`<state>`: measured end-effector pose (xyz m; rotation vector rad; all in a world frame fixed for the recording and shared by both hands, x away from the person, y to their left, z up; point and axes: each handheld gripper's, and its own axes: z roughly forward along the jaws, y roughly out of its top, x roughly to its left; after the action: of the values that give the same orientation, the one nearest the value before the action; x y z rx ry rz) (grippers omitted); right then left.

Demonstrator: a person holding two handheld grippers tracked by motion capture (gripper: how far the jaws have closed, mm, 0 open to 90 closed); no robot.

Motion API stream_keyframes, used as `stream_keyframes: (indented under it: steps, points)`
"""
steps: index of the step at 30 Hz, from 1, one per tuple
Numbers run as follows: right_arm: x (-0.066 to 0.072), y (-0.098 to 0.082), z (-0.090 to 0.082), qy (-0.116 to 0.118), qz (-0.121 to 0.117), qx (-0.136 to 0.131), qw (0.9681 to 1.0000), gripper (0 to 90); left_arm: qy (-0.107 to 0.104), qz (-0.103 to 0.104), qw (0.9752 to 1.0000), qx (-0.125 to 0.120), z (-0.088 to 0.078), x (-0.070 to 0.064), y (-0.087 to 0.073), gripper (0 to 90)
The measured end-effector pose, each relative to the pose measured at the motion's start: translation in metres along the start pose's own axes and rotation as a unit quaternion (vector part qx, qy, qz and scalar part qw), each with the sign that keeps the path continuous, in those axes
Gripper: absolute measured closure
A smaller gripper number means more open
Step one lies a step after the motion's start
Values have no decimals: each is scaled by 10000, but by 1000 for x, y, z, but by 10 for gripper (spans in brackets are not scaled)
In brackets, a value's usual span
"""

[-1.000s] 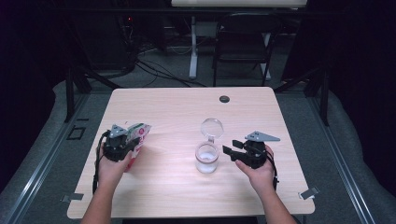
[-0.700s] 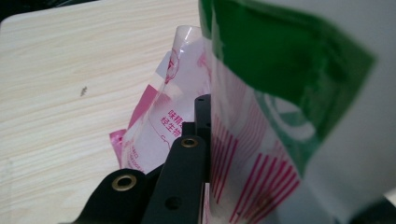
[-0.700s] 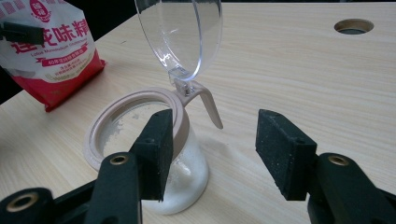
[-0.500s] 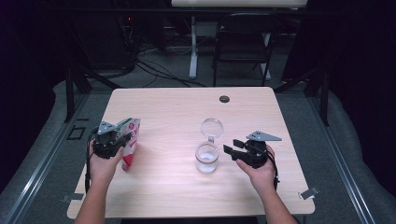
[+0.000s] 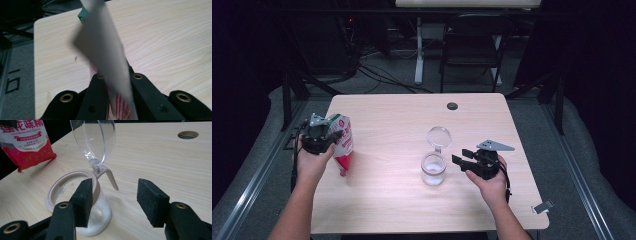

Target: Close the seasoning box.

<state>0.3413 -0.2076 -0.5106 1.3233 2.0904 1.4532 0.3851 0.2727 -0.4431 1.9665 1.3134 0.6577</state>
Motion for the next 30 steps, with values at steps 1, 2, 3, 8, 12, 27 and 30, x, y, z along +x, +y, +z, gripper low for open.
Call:
stream_keyframes:
  steps: [1,2,3,8,12,27,30]
  points:
    - [0,0,0,1,5,3,10000,465,-3,-12,10000,-10,-1,1,2,900]
    - [0,0,0,2,5,4,10000,465,-31,-24,10000,-11,-2,2,4,900]
    - [0,0,0,3,5,-1,10000,465,-43,-34,10000,-30,-3,2,6,900]
    - [-2,1,-2,-2,-3,11,10000,465,-140,27,9999,-39,-11,2,17,900]
    - [-2,1,-1,15,51,-49,10000,465,-278,151,9995,-58,-16,-4,24,900]
    - [-2,1,-2,6,19,-36,10000,465,-1208,437,9916,-133,-18,-46,31,900]
    - [-2,1,-2,-3,33,-51,10000,466,-1375,522,9890,-134,-17,-57,29,900]
